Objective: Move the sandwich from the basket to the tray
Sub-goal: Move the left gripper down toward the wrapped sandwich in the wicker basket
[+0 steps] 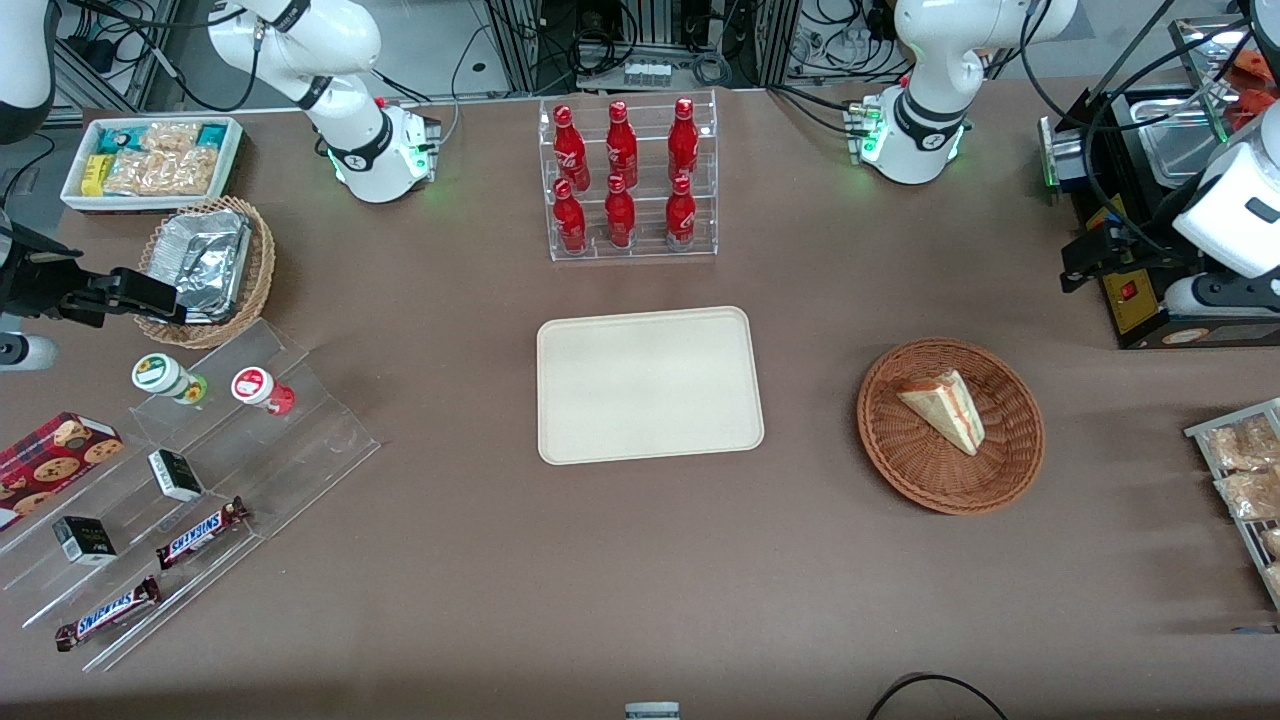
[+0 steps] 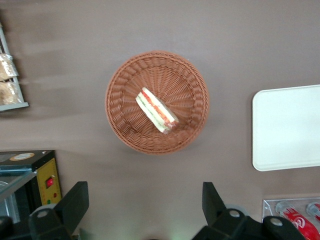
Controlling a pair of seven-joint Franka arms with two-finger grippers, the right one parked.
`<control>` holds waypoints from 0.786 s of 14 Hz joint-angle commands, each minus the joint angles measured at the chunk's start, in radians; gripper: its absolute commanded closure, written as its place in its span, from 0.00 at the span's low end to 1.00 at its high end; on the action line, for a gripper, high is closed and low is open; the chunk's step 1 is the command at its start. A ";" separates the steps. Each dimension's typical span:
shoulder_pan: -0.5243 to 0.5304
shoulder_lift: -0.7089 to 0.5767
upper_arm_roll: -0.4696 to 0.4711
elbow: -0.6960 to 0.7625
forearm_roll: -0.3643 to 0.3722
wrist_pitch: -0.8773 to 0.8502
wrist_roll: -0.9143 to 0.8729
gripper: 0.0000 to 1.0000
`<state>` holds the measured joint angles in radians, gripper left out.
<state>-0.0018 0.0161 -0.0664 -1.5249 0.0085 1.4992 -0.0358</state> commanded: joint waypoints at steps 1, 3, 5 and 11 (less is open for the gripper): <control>0.000 0.005 0.000 0.016 0.013 0.004 0.005 0.00; 0.002 0.010 0.000 0.017 0.014 0.006 0.004 0.00; 0.000 0.022 0.000 -0.006 0.016 0.045 -0.012 0.00; -0.021 0.122 -0.001 -0.100 0.004 0.217 -0.107 0.00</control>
<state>-0.0068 0.1016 -0.0672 -1.6075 0.0102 1.6745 -0.0799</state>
